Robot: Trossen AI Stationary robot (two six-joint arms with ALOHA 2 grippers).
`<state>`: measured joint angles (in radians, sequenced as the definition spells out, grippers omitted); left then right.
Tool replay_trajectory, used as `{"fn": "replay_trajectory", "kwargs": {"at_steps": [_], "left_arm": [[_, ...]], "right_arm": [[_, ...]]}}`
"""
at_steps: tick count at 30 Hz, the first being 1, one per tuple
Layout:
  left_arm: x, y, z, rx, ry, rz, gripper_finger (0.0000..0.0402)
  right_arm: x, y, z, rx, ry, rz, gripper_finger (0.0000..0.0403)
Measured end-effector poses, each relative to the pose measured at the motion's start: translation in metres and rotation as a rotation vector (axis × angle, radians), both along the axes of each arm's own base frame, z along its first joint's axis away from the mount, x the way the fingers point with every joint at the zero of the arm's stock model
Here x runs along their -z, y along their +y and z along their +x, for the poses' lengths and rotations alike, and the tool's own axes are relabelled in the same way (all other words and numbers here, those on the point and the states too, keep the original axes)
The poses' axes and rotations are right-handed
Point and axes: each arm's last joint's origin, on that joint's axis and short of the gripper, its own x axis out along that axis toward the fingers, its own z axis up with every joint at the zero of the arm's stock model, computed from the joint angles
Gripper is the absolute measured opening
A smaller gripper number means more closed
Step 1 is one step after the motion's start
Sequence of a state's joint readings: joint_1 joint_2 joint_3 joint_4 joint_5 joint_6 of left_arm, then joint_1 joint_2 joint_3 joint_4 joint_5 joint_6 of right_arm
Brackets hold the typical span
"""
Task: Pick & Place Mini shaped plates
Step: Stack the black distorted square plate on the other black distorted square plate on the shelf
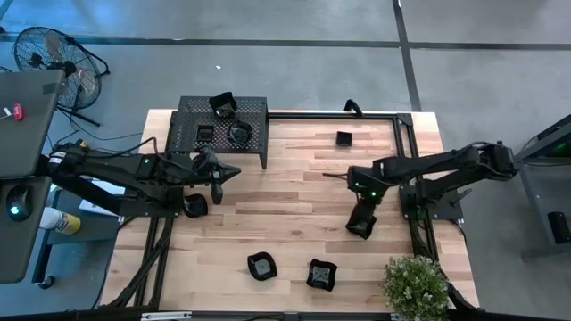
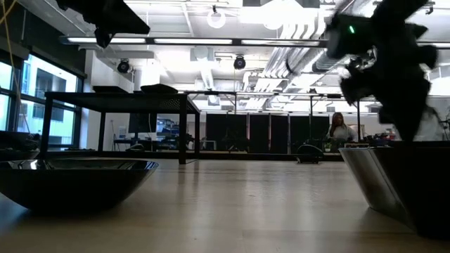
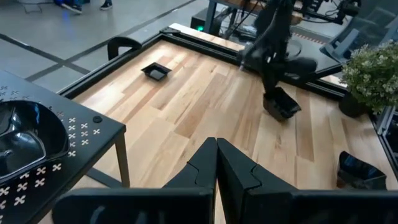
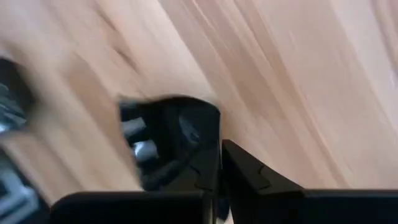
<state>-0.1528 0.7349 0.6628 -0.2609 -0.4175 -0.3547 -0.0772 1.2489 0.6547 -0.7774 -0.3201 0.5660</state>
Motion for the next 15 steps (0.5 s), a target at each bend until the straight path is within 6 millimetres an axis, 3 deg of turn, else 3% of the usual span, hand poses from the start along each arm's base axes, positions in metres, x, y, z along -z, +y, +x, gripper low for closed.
{"fn": "replay_trajectory", "kwargs": {"at_steps": [5,9,12,15], "left_arm": [[0.002,0.0,-0.001,-0.02,0.016,-0.027,0.0001],[0.003,0.0,-0.001,-0.02,0.026,-0.034,0.0001],[0.004,0.0,-0.002,-0.01,0.037,-0.036,0.0001],[0.005,0.0,-0.002,-0.009,0.047,-0.035,0.0001]], "right_arm": [[-0.037,-0.004,0.037,0.121,-0.221,-0.01,0.0003],[-0.053,-0.001,0.064,0.116,-0.308,-0.047,0.0012],[-0.061,0.007,0.066,0.009,-0.234,-0.07,0.0028],[-0.064,0.014,0.054,-0.086,-0.112,-0.146,0.006]]}}
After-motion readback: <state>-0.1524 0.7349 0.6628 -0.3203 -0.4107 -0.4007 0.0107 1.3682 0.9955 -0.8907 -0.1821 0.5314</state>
